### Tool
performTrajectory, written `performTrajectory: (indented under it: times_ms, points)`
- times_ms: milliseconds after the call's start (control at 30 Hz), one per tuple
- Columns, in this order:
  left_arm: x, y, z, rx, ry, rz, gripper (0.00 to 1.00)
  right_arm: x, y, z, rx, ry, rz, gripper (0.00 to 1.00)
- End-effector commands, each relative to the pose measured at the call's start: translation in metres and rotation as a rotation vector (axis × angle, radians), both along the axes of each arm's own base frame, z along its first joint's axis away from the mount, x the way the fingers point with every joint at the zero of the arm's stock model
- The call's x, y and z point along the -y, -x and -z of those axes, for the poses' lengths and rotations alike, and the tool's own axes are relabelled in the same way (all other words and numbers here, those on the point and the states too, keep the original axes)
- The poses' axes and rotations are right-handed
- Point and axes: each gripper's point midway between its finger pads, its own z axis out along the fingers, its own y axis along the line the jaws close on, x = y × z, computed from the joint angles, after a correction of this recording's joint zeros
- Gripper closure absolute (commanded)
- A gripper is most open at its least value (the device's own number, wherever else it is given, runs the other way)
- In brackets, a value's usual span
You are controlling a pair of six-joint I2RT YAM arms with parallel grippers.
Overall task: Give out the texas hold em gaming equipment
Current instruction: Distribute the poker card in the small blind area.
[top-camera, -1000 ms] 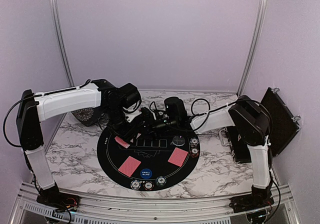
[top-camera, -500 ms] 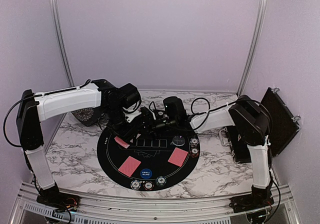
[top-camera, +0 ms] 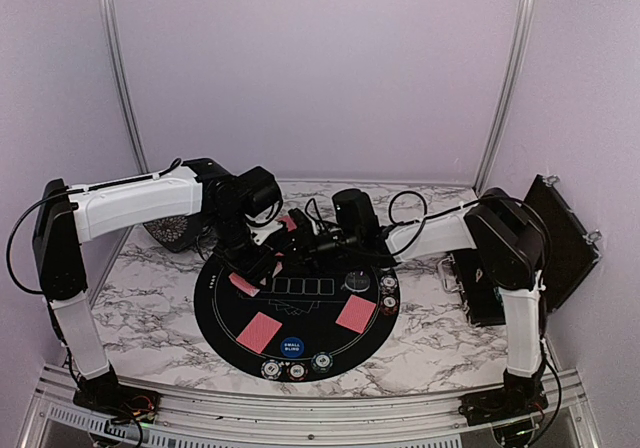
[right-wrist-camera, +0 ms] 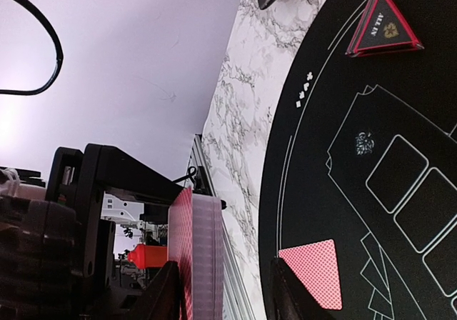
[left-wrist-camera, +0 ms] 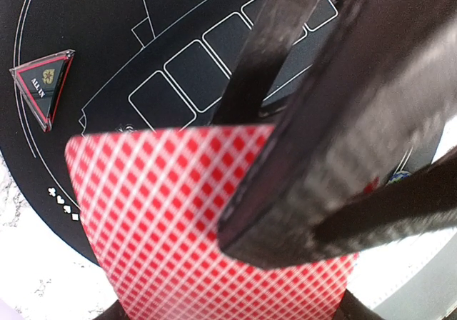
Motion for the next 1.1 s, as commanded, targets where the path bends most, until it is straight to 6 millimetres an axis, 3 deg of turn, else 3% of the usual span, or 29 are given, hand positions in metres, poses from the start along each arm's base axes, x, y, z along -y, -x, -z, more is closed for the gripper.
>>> performTrajectory:
  times_ms: [0, 767, 1067]
  points:
    - [0.000, 0.001, -0.010, 0.013, 0.007, 0.009, 0.43, 0.010, -0.008, -0.007, 0.017, 0.012, 0.039, 0.60]
    - [-0.001, 0.002, -0.005, 0.005, -0.005, 0.006, 0.43, 0.023, -0.007, -0.037, 0.045, -0.040, 0.055, 0.60]
    - [-0.002, 0.002, -0.005, 0.005, -0.007, 0.005, 0.43, 0.028, -0.003, -0.035, 0.026, -0.040, 0.057, 0.71]
